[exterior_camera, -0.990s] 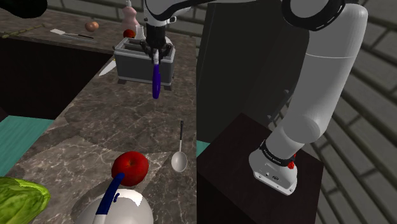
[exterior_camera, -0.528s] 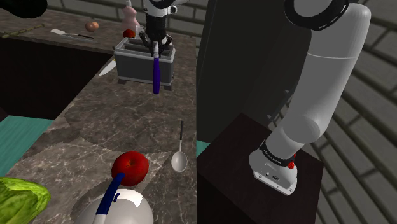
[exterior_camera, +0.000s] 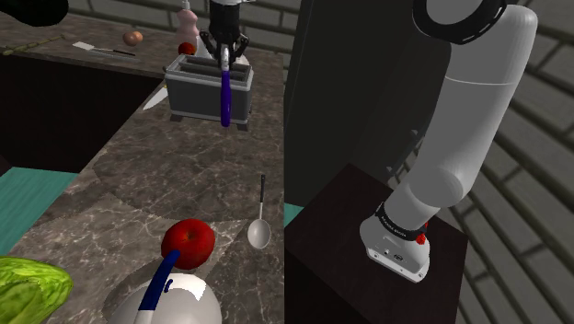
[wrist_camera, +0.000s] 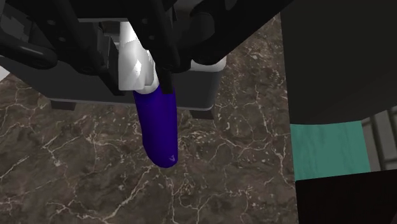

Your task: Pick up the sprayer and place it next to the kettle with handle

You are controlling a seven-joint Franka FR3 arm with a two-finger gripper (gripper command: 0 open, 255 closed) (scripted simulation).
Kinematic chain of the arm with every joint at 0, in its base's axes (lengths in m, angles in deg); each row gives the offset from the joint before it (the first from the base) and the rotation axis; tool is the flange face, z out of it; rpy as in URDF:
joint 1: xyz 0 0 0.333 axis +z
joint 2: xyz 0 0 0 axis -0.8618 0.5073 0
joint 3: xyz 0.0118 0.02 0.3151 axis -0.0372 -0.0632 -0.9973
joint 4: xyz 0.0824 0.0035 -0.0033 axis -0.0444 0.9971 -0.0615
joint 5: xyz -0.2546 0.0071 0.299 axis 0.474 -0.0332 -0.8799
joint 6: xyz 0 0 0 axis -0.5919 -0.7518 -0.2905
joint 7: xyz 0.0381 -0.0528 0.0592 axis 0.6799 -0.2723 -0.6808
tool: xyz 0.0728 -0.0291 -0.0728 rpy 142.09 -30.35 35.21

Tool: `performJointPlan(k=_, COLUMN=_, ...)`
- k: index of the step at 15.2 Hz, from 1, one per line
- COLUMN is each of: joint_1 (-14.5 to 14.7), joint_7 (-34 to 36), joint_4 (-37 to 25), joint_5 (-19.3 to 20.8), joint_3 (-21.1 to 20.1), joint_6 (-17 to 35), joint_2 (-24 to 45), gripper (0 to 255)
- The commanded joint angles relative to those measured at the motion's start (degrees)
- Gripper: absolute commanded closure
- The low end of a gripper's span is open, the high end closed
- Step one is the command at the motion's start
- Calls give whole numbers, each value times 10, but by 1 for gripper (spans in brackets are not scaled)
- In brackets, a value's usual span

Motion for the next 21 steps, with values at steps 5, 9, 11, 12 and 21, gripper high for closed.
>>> performJointPlan(k=5, joint_1=1, joint_7=-3, joint_4=-44, joint_5=-2, joint_3=-1, joint_6=-47, joint_2=-3, gripper=255)
performJointPlan(k=9, joint_1=4, joint_7=-4, joint_4=-81, joint_5=-1, joint_3=-1, joint_6=-79, joint_2=1, gripper=255)
performJointPlan(k=11, joint_1=5, joint_7=-5, joint_4=-101, joint_5=0, joint_3=-2, joint_6=-96, joint_2=5, gripper=255)
performJointPlan(k=12, joint_1=6, joint_7=-5, joint_4=-112, joint_5=0, joint_3=-2, joint_6=-105, joint_2=7, gripper=255)
performJointPlan(k=21, joint_1=18, joint_7=-6, joint_4=-226, joint_5=8, joint_3=-2, joint_6=-190, joint_2=36, gripper=255)
